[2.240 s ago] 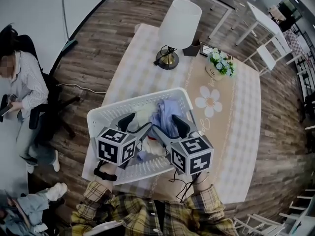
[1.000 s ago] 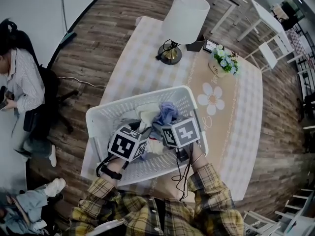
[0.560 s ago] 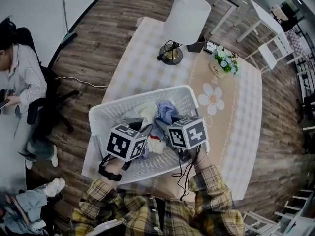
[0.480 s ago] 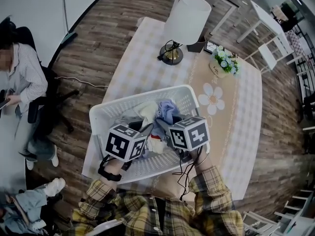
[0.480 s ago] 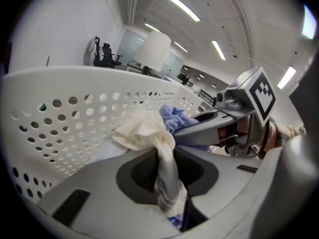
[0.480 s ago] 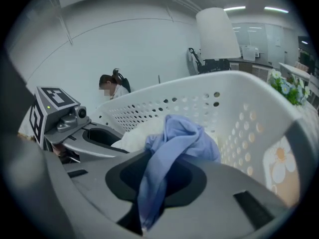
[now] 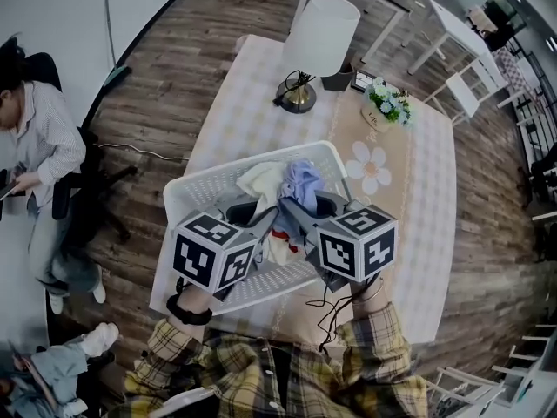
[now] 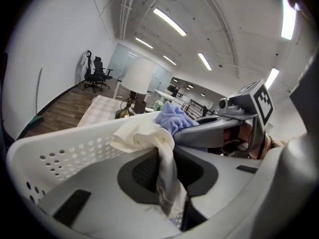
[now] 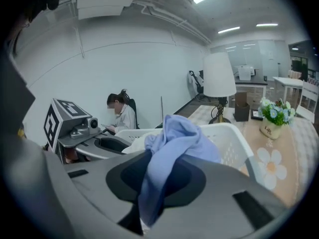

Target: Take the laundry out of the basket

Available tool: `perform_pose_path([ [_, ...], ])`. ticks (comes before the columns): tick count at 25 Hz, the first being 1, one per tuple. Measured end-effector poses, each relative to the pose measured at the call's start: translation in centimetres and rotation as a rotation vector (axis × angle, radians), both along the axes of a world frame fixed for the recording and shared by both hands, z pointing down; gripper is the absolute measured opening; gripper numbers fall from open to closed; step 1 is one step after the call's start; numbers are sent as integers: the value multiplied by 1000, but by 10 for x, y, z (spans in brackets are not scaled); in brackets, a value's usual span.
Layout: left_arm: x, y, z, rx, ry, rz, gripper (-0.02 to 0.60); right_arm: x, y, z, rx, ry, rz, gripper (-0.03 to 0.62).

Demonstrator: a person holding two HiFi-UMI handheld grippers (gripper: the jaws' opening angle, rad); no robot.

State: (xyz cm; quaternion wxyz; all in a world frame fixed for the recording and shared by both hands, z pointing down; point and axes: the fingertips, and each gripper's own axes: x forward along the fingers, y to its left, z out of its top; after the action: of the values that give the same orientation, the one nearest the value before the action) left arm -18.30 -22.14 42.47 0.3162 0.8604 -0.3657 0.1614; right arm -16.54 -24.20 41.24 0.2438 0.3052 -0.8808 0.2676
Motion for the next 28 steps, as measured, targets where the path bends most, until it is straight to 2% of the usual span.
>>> perform_pose_path([
  [6,12,16,-59,108,96,46,81,9,18,-59,130,-82,69,86],
  [14,63,44,-115,236,128,86,81,62,49,-119,270,-179,120,85],
  [23,167,78,-158,356,139,83,81,169,84,-162,372,-254,145,86],
  [28,249,93,-177,397,166,98,81,251,101,-182,428,-275,157,86],
])
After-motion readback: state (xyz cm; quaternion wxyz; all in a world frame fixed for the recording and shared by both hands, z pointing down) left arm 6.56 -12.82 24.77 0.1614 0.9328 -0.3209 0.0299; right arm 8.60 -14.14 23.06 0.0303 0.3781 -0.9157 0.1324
